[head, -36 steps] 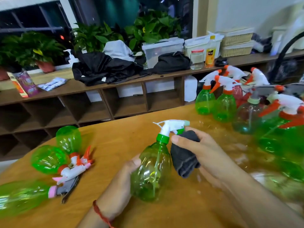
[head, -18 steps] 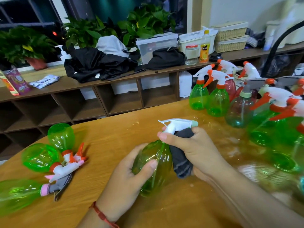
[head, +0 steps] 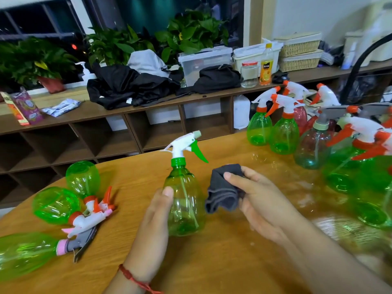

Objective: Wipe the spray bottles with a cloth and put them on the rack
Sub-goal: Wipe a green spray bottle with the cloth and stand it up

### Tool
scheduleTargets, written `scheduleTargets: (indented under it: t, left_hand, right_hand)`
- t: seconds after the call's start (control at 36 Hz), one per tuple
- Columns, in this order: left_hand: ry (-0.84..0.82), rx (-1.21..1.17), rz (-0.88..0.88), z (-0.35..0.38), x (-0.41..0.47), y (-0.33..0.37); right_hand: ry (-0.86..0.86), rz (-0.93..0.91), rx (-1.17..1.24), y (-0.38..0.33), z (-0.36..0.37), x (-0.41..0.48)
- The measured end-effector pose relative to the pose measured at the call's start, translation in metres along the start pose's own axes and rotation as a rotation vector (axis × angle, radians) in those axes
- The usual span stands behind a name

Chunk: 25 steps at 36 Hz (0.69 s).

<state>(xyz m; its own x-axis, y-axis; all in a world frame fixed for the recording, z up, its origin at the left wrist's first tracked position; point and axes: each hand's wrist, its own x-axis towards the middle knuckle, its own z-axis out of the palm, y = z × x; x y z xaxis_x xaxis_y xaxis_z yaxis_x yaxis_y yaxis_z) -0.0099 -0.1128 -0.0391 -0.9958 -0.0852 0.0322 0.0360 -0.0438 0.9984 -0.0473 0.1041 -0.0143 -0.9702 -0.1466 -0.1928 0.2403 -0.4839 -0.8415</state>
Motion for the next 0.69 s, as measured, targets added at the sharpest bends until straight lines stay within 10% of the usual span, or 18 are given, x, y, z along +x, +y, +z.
scheduleTargets:
  t: [0.25, 0.44, 0.69]
  left_hand:
    - [-0.056, 0.199, 0.028, 0.014, -0.015, 0.009]
    - [-0.140, 0.326, 0.061, 0.022, -0.023, 0.009]
    - [-0.068, 0.332, 0.175, 0.016, -0.023, 0.013]
  right_hand:
    - [0.113, -0.483, -0.112, -0.006, -0.001, -0.001]
    - [-0.093, -0.912, -0.709, 0.002, 0.001, -0.003]
    - [-0.050, -1.037, -1.003, 0.008, -0.004, 0.006]
